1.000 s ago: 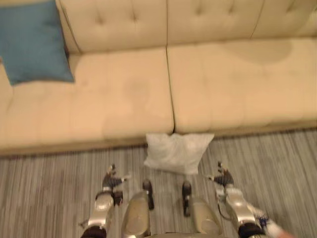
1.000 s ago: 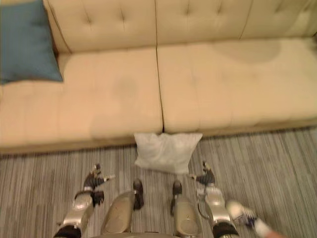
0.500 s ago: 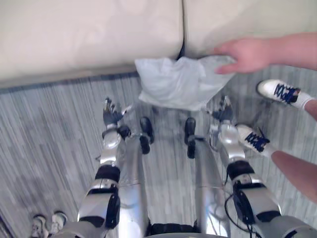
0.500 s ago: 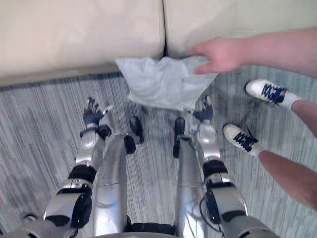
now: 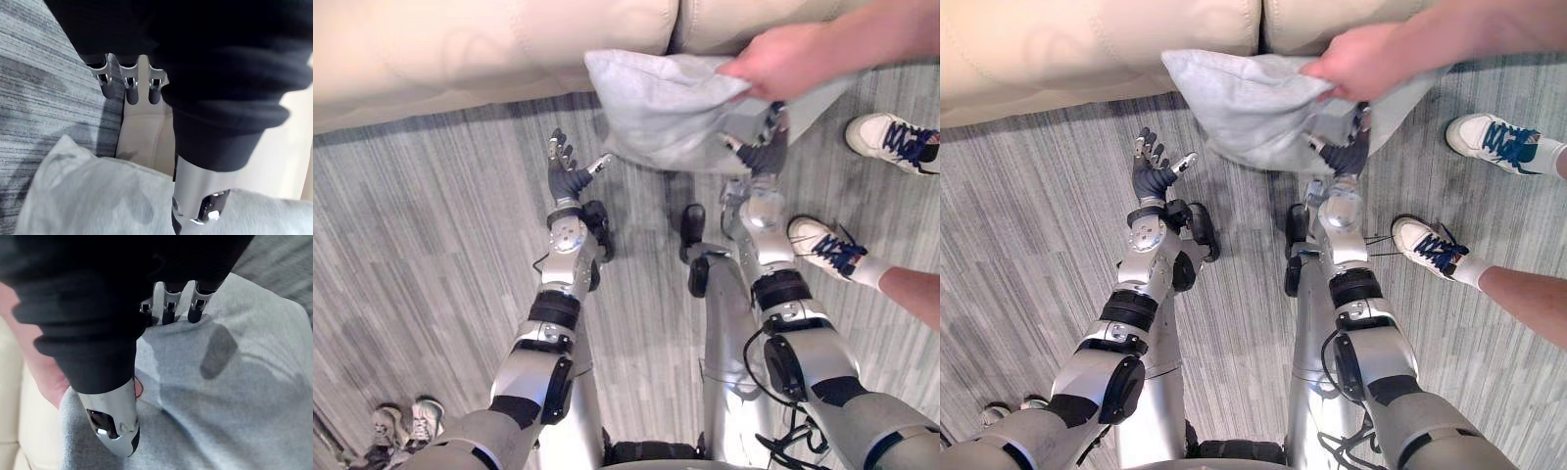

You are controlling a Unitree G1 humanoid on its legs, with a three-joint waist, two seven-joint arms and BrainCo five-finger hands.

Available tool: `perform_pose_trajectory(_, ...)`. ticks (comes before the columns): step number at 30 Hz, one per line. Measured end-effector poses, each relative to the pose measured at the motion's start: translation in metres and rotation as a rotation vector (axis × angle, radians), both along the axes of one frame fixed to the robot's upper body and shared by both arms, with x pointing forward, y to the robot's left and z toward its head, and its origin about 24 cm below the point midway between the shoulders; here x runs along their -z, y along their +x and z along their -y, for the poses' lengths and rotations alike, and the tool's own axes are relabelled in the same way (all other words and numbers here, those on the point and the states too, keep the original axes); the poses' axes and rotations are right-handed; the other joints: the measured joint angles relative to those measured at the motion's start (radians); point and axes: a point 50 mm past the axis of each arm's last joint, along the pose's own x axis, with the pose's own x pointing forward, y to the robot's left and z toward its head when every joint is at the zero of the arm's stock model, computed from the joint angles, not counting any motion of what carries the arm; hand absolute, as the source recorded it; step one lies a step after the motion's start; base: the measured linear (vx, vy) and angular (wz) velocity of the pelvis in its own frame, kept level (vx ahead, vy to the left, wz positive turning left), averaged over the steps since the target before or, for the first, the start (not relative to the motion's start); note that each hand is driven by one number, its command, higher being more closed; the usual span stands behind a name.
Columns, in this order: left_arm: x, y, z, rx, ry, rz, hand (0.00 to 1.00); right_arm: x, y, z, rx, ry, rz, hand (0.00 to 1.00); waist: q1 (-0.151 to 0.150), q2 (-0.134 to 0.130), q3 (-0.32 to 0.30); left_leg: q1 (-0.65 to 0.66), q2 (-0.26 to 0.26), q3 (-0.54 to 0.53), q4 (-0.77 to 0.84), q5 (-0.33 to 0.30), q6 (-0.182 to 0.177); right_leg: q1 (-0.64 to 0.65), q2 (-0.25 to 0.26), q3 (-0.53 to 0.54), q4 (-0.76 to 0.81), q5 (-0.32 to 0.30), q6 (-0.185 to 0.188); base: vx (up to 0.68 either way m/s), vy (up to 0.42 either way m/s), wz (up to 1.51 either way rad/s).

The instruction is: Pick up cushions and gather them together orderly.

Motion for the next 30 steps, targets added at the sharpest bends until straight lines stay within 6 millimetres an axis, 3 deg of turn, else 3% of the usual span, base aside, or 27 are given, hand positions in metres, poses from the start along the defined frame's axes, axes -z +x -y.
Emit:
perform_pose_trajectory(3,0.001,0.000,0.001,0.000,0.012,-0.001,0.00,0.007,-0.003,0.010,0.043,0.006,-0.015,0.00,-0.003,0.000,0.000,0.021,0.012,0.000,-0.003,0.000,0.000,0.019,0.007,-0.008,-0.005,0.000,0.000,0.01,-0.001,-0.08)
perform_pose_trajectory(6,0.004,-0.002,0.007,0.017,0.040,-0.006,0.00,0.037,-0.008,0.015,0.039,-0.033,-0.112,0.00,0.001,0.002,-0.002,0.087,0.020,-0.001,-0.033,0.006,-0.011,0.079,0.016,-0.016,-0.030,0.001,-0.005,0.00,-0.007,-0.01)
perform_pose_trajectory(10,0.020,-0.011,0.006,0.021,0.069,-0.035,0.00,0.082,-0.018,-0.022,-0.121,-0.093,-0.237,0.00,0.006,0.002,-0.003,0.196,0.022,0.001,-0.107,0.018,-0.030,0.189,0.024,-0.031,-0.101,0.013,-0.024,0.00,-0.023,0.03)
perform_pose_trajectory(11,0.037,-0.020,0.005,0.031,0.094,-0.068,0.00,0.106,-0.031,-0.037,-0.175,-0.101,-0.294,0.00,0.007,0.002,-0.005,0.276,0.016,0.003,-0.151,0.023,-0.038,0.268,0.023,-0.036,-0.141,0.013,-0.025,0.05,-0.044,0.12)
perform_pose_trajectory(13,0.066,-0.034,0.002,0.043,0.121,-0.142,0.00,0.136,-0.049,-0.043,-0.206,-0.092,-0.366,0.00,0.008,0.002,-0.030,0.369,0.011,0.008,-0.200,0.026,-0.043,0.364,0.022,-0.042,-0.190,0.015,-0.028,0.12,-0.033,0.14)
perform_pose_trajectory(17,0.141,-0.081,-0.010,0.068,0.152,-0.369,0.00,0.193,-0.093,-0.031,-0.201,-0.098,-0.543,0.00,0.011,0.001,-0.111,0.600,-0.021,0.032,-0.330,0.038,-0.056,0.593,0.005,-0.045,-0.313,0.014,-0.027,0.16,0.027,0.13)
perform_pose_trajectory(20,0.172,-0.109,-0.023,0.067,0.175,-0.482,0.00,0.225,-0.123,-0.022,-0.197,-0.082,-0.662,0.00,0.014,-0.004,-0.141,0.754,-0.042,0.046,-0.420,0.048,-0.063,0.743,-0.003,-0.045,-0.395,0.015,-0.025,0.17,0.025,0.09)
perform_pose_trajectory(24,0.234,-0.164,-0.053,0.042,0.213,-0.774,0.00,0.293,-0.182,-0.007,-0.205,-0.045,-0.985,0.00,0.005,-0.008,-0.278,0.951,-0.086,0.061,-0.620,0.099,-0.084,0.927,-0.011,-0.044,-0.576,0.051,-0.015,0.21,-0.004,0.05)
perform_pose_trajectory(30,0.268,-0.206,-0.076,0.071,0.274,-0.982,0.00,0.325,-0.227,0.024,-0.168,-0.018,-1.194,0.00,-0.001,-0.004,-0.318,1.126,-0.109,0.084,-0.757,0.127,-0.093,1.109,0.001,-0.034,-0.739,0.099,-0.009,0.14,0.012,-0.09)
